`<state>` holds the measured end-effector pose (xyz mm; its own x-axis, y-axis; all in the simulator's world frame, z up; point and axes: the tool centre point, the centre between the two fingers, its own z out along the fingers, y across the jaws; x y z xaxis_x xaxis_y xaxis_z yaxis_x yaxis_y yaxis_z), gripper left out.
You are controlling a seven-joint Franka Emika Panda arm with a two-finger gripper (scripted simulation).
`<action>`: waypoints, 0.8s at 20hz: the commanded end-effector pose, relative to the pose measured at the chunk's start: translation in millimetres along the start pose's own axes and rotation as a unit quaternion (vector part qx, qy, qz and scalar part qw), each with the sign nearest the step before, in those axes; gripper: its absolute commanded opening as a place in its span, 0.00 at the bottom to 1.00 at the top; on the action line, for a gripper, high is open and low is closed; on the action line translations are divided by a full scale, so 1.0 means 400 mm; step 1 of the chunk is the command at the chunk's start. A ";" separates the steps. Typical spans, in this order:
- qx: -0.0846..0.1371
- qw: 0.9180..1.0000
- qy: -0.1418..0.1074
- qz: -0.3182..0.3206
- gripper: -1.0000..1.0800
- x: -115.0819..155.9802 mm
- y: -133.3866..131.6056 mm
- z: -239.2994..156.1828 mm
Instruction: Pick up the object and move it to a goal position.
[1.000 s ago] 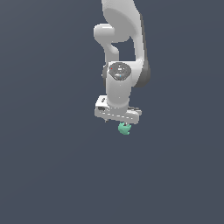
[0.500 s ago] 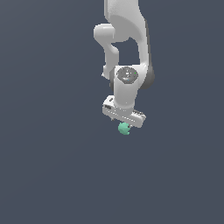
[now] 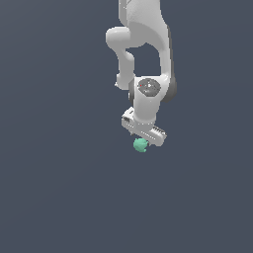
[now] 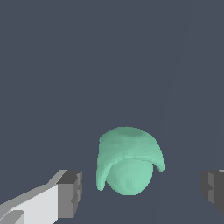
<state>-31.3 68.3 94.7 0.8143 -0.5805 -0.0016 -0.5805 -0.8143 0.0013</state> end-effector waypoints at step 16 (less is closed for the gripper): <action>0.001 1.000 0.001 0.027 0.96 -0.016 -0.006 0.053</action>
<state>-34.7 73.9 79.4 0.7817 -0.6237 0.0005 -0.6237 -0.7817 -0.0006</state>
